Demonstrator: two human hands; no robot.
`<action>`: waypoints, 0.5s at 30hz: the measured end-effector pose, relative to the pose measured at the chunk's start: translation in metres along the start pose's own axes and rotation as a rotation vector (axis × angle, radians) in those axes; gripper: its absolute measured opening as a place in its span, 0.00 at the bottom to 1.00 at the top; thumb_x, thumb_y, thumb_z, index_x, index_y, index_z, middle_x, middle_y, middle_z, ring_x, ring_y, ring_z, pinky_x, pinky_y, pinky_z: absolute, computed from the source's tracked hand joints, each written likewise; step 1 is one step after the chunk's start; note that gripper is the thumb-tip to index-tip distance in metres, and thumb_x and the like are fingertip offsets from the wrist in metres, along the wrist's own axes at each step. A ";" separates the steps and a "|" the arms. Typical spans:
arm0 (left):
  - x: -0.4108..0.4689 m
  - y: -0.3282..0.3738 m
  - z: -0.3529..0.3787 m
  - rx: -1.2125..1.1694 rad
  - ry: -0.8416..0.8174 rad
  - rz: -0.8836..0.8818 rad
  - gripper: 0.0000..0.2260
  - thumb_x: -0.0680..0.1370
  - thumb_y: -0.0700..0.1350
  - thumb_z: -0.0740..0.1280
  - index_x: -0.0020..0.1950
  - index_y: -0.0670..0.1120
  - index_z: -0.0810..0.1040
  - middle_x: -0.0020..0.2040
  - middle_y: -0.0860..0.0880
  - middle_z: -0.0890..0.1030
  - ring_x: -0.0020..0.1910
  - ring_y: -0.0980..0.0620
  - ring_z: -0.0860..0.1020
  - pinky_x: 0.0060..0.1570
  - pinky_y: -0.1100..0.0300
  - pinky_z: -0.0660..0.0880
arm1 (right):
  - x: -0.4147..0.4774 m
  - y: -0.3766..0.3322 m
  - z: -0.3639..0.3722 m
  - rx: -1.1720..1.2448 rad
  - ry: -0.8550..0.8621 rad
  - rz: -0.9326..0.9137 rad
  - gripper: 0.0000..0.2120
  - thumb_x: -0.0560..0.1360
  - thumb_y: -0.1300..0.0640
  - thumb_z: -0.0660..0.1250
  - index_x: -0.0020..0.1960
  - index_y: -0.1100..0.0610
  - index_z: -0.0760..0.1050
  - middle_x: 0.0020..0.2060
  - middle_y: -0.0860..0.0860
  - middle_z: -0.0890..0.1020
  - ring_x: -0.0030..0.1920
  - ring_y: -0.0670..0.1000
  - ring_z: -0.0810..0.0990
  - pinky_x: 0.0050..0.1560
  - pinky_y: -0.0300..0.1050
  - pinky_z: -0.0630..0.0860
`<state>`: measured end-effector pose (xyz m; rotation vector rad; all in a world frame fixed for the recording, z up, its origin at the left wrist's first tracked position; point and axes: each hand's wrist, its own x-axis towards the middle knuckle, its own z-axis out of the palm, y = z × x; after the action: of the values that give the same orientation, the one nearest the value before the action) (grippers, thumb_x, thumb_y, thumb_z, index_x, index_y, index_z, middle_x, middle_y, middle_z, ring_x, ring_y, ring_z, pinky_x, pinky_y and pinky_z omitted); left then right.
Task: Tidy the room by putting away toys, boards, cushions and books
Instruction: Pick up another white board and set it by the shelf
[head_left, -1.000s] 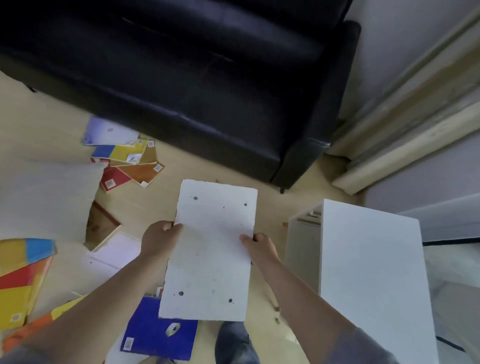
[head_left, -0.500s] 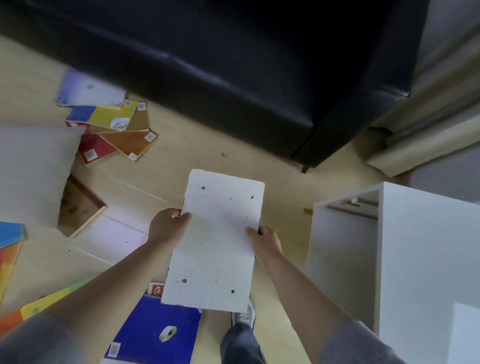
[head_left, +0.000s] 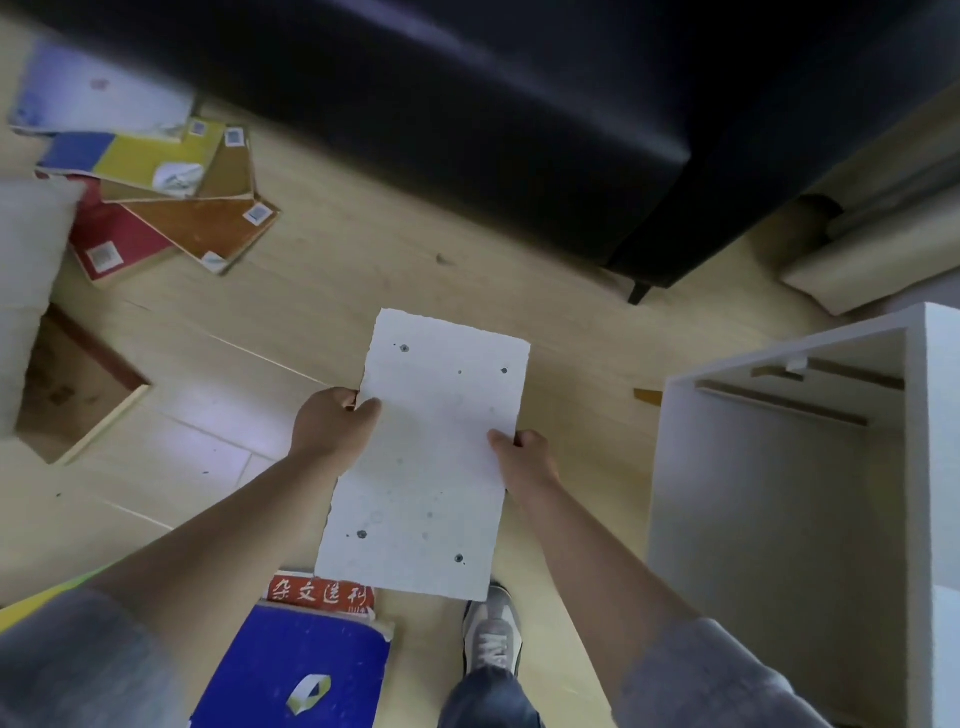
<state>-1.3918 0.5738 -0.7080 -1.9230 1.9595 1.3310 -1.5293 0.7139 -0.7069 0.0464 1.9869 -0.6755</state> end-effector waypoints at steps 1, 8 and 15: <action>0.003 -0.002 0.004 -0.012 -0.001 -0.002 0.13 0.75 0.43 0.63 0.34 0.43 0.61 0.33 0.45 0.61 0.31 0.48 0.60 0.31 0.58 0.55 | 0.005 0.003 0.002 0.011 0.005 -0.004 0.14 0.79 0.52 0.61 0.38 0.56 0.64 0.33 0.48 0.69 0.31 0.47 0.67 0.29 0.41 0.62; 0.012 -0.010 0.010 0.004 -0.033 -0.016 0.13 0.75 0.45 0.63 0.37 0.44 0.61 0.34 0.46 0.62 0.33 0.48 0.61 0.33 0.57 0.56 | 0.017 0.008 0.008 -0.006 0.006 -0.033 0.11 0.79 0.53 0.61 0.41 0.57 0.67 0.34 0.48 0.71 0.34 0.47 0.70 0.30 0.40 0.64; -0.030 0.011 -0.003 -0.041 -0.033 0.018 0.15 0.70 0.52 0.62 0.49 0.42 0.74 0.44 0.45 0.73 0.42 0.46 0.72 0.42 0.57 0.67 | -0.020 -0.001 -0.001 -0.172 -0.033 -0.006 0.17 0.78 0.51 0.60 0.63 0.61 0.67 0.49 0.53 0.76 0.40 0.51 0.73 0.33 0.41 0.65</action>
<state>-1.3940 0.5929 -0.6827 -1.8924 1.9540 1.4090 -1.5202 0.7183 -0.6891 -0.0737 2.0064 -0.5036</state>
